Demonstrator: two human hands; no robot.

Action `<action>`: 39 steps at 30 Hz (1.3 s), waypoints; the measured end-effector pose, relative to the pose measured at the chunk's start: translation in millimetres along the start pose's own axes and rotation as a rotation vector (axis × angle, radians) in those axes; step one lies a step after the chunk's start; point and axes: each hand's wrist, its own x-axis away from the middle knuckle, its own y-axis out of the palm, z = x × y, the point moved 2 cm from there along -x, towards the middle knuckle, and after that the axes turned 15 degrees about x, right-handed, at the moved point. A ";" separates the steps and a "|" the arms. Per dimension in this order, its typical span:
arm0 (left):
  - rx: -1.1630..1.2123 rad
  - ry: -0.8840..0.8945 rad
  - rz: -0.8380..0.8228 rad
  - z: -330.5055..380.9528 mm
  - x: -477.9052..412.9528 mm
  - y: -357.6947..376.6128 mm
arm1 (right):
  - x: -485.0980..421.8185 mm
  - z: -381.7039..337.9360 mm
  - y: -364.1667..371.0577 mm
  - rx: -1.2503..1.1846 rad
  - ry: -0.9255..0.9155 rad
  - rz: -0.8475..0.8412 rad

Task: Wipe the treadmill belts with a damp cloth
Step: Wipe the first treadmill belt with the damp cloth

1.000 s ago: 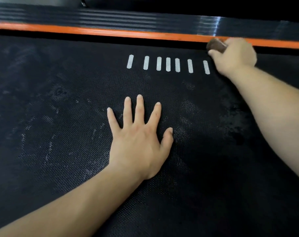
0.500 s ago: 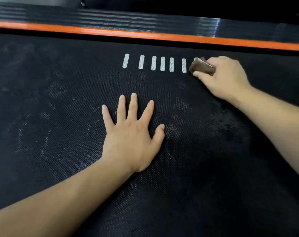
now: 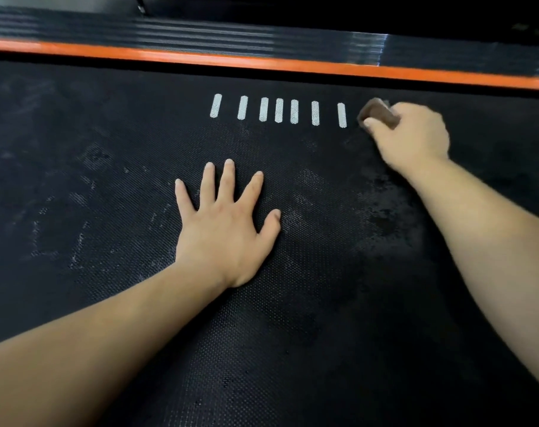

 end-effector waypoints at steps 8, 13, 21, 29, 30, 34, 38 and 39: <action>-0.005 -0.002 0.008 -1.5 -0.5 1.9 | 69.4 -15.9 -7.2 -0.003 -0.353 -0.052; -0.015 -0.007 0.007 -1.9 -1.0 2.9 | 63.5 -10.0 -9.0 0.016 -0.064 0.002; -0.016 -0.003 0.023 -1.8 -1.1 2.8 | 93.6 -0.2 -16.0 -0.002 -0.168 -0.014; -0.027 0.005 0.024 -3.0 -2.4 3.0 | 152.1 -22.3 -23.5 -0.078 -0.366 -0.059; -0.024 0.006 0.025 -3.0 -2.2 3.1 | 142.1 -16.2 -21.6 -0.034 -0.344 -0.032; -0.017 0.010 0.031 -3.3 -2.4 3.8 | 111.2 3.1 -20.3 0.006 -0.041 -0.005; -0.022 0.011 0.030 -3.6 -2.8 3.9 | 175.1 -29.9 -28.5 -0.075 -0.276 -0.052; -0.022 0.010 0.033 -3.7 -2.7 3.8 | 191.8 -33.1 -31.8 -0.101 -0.346 -0.096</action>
